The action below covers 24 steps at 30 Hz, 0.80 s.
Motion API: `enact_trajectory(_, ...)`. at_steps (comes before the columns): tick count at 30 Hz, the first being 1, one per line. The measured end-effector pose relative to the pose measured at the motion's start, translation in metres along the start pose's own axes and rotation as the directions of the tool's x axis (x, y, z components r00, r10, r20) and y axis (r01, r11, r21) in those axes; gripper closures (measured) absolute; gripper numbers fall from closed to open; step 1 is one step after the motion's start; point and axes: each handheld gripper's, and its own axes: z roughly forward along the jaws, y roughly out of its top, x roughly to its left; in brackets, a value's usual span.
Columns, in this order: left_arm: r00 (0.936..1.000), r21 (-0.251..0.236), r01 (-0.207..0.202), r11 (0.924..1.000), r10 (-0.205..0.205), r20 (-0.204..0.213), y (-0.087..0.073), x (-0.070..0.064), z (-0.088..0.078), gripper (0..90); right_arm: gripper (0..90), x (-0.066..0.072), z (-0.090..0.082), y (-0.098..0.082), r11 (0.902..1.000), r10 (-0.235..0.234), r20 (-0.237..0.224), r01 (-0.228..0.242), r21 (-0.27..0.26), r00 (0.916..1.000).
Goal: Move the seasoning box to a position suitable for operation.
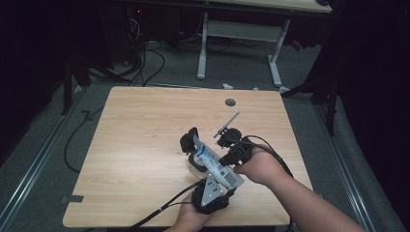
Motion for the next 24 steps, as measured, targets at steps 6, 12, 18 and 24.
enact_trajectory(6, 1.0000, -0.002, -0.005, 1.0000, 0.005, -0.002, -0.0003, -0.0008, 0.0004, 50.6, 89.5, 0.0003, 0.0006, -0.0018, 0.9996, -0.027, 0.008, 0.027, -0.012, 0.9996)
enact_trajectory(12, 1.0000, -0.003, -0.005, 1.0000, 0.005, -0.002, 0.0001, -0.0010, 0.0006, 50.8, 89.6, 0.0003, 0.0002, -0.0015, 0.9999, -0.003, 0.005, 0.003, -0.010, 1.0000)
enact_trajectory(18, 1.0000, -0.004, -0.007, 1.0000, 0.007, -0.001, -0.0005, -0.0023, 0.0010, 51.0, 89.3, 0.0027, 0.0009, -0.0008, 1.0000, -0.002, 0.004, 0.002, 0.003, 1.0000)
enact_trajectory(24, 1.0000, -0.004, -0.007, 1.0000, 0.007, -0.001, -0.0001, -0.0022, 0.0015, 51.2, 89.2, 0.0049, 0.0015, 0.0009, 0.9997, -0.018, 0.021, 0.017, 0.018, 0.9996)
